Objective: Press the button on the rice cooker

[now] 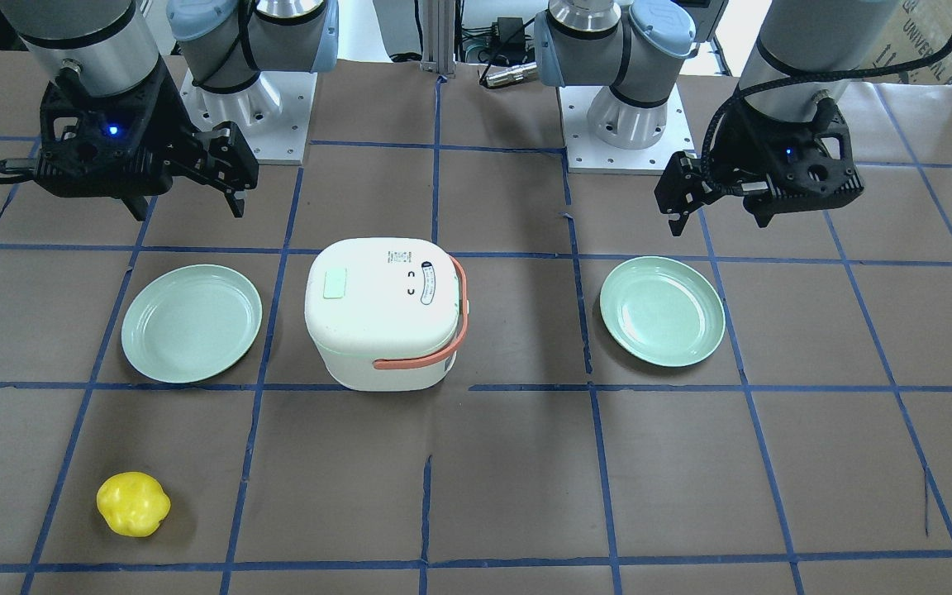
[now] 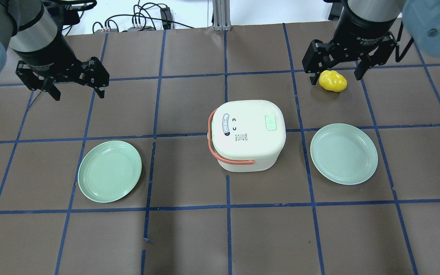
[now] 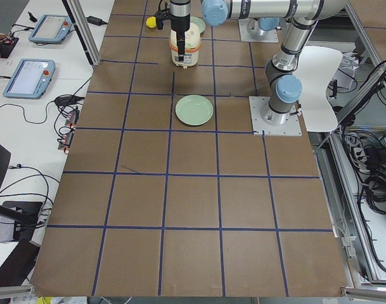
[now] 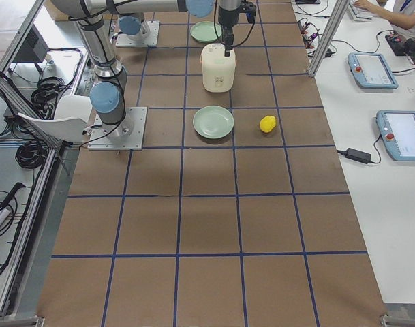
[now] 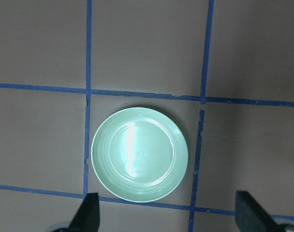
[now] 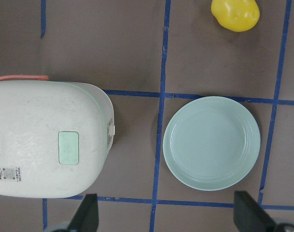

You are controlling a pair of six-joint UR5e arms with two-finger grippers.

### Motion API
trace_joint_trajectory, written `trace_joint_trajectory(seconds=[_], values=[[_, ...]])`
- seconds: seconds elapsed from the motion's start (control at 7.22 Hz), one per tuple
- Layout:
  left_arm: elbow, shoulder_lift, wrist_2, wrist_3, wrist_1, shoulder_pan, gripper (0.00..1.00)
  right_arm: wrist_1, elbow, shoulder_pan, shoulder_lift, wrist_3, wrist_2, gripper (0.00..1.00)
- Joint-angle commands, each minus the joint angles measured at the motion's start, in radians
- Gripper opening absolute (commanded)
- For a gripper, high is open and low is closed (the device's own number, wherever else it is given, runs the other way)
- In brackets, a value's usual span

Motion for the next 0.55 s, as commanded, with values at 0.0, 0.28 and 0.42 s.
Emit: trace_joint_trajectory(seconds=[0.0,0.28,0.42], values=[[0.0,0.0,0.0,0.0,0.0,0.0,1.0,-0.001,0.012,0.0,-0.007,-0.002,0.0,1.0],[0.0,0.0,0.0,0.0,0.0,0.0,1.0,-0.001,0.014,-0.001,-0.003,-0.011,-0.006,1.0],[0.0,0.0,0.0,0.0,0.0,0.0,1.0,-0.001,0.014,-0.001,0.001,-0.01,-0.003,1.0]])
